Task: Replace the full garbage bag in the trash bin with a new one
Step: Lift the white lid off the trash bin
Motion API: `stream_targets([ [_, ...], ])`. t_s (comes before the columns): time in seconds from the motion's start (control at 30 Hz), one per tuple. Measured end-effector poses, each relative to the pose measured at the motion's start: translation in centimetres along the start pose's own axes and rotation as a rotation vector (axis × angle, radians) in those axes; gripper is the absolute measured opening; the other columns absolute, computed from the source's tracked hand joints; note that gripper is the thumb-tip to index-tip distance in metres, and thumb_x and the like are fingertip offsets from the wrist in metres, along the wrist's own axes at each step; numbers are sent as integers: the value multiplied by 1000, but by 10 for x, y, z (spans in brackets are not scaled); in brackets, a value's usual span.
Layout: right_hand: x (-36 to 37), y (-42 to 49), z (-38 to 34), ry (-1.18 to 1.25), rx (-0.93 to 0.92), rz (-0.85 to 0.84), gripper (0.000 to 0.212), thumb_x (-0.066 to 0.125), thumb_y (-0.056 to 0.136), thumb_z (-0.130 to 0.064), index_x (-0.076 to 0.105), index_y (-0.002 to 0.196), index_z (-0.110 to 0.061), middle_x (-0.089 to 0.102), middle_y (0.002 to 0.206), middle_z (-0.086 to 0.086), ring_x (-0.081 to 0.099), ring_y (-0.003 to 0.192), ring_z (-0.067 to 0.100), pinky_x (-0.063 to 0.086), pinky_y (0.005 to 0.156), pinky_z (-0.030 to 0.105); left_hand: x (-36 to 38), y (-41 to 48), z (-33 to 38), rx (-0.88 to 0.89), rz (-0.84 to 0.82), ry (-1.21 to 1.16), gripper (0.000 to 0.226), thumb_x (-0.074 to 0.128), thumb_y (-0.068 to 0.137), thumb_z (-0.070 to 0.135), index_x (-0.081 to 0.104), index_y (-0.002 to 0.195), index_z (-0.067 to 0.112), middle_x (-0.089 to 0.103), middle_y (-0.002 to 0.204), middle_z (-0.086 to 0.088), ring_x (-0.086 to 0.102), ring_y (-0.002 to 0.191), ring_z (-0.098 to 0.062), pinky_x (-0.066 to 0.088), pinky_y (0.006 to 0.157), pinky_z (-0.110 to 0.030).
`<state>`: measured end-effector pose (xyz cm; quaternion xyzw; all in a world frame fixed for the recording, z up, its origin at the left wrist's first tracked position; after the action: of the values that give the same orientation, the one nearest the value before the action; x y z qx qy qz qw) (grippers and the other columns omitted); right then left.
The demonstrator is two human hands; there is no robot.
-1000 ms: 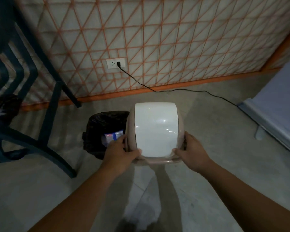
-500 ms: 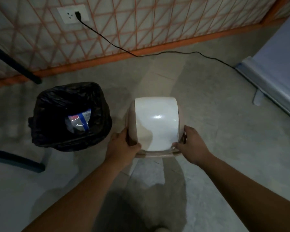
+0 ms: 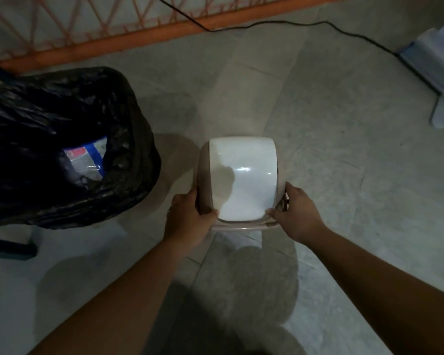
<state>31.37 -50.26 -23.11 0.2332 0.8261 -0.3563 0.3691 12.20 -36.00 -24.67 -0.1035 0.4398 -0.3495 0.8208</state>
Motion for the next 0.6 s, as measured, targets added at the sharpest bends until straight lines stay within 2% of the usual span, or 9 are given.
stream_targets([
  [0.17,20,13,5,13,12,-9,49,74,76,-23,53,120,-16,62,113,6,57,96,21,40,77,27,9,11,-10,-7,43,13,56,71,70,41,55,121,22,56,114,-11,59,103,-30,53,86,-44],
  [0.33,35,16,7,26,-7,-55,42,63,86,-19,48,126,-18,65,114,4,61,101,23,39,77,25,13,19,-23,-95,30,48,66,72,72,39,47,132,28,45,121,-14,54,109,-34,48,95,-42],
  [0.5,38,14,4,41,24,-113,50,65,85,-17,43,130,-18,63,122,4,60,101,19,38,79,24,16,18,-18,-114,-99,18,66,70,76,37,44,135,22,48,128,-13,53,115,-34,47,97,-42],
  [0.6,26,11,-7,38,42,-88,68,68,83,-16,33,141,-14,53,135,10,54,120,28,33,87,24,9,11,-7,-93,-152,-15,79,69,77,37,31,144,20,46,136,-12,48,123,-33,44,101,-45],
])
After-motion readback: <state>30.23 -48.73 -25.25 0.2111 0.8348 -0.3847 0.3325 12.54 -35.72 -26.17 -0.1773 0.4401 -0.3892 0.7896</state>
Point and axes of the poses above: each hand's wrist, its own y-axis towards the middle knuckle, its own x-axis out of the palm, z = x × y, the point moved 5 cm from there along y, towards the middle knuckle
